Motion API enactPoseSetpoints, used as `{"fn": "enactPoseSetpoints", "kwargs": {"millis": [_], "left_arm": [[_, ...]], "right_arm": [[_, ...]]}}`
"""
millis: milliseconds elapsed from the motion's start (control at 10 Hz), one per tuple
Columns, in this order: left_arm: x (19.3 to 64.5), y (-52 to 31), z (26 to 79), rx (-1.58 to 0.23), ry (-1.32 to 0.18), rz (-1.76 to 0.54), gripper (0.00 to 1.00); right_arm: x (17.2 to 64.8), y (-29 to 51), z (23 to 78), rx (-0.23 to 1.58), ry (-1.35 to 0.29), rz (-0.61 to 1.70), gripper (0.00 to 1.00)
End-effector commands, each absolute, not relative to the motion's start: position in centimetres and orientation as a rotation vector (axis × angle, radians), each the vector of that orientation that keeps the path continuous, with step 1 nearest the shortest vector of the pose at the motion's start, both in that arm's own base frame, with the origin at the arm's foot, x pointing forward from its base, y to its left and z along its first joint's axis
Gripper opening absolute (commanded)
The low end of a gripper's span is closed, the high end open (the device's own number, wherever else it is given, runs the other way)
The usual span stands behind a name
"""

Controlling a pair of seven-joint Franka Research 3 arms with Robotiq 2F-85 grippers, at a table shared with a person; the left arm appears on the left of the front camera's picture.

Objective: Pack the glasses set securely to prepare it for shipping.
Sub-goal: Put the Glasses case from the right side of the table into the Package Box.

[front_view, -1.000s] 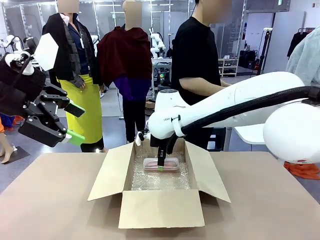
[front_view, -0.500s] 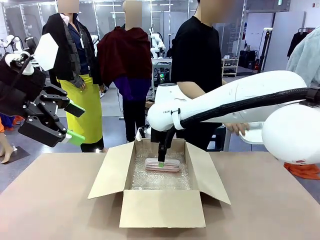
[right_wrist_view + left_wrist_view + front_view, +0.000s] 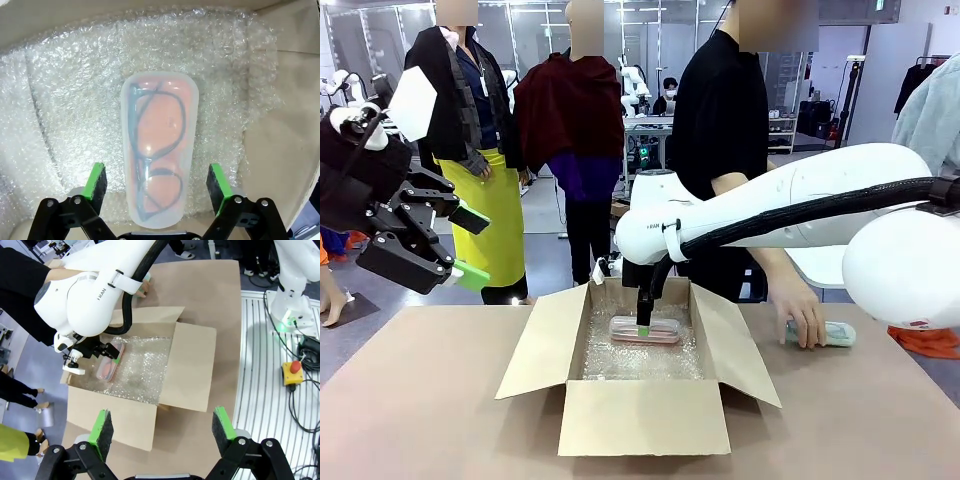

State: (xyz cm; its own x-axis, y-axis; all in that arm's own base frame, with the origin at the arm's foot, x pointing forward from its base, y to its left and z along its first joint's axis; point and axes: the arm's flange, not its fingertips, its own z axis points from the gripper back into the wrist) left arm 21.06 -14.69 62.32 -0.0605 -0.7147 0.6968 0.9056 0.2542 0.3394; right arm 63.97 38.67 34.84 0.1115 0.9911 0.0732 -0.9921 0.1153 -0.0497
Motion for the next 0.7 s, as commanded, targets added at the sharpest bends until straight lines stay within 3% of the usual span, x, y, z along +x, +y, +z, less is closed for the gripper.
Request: {"fn": "enactPoseSetpoints", "kwargs": {"millis": [0, 600], "left_arm": [[20.91, -14.49, 62.35, -0.264, -0.917, -1.357, 1.0], [20.91, -14.49, 62.35, -0.264, -0.917, -1.357, 1.0]], "right_arm": [[63.96, 38.87, 34.96, 0.009, -0.106, 1.46, 1.0], [63.97, 38.67, 34.84, 0.013, -0.096, 1.456, 1.0]]}}
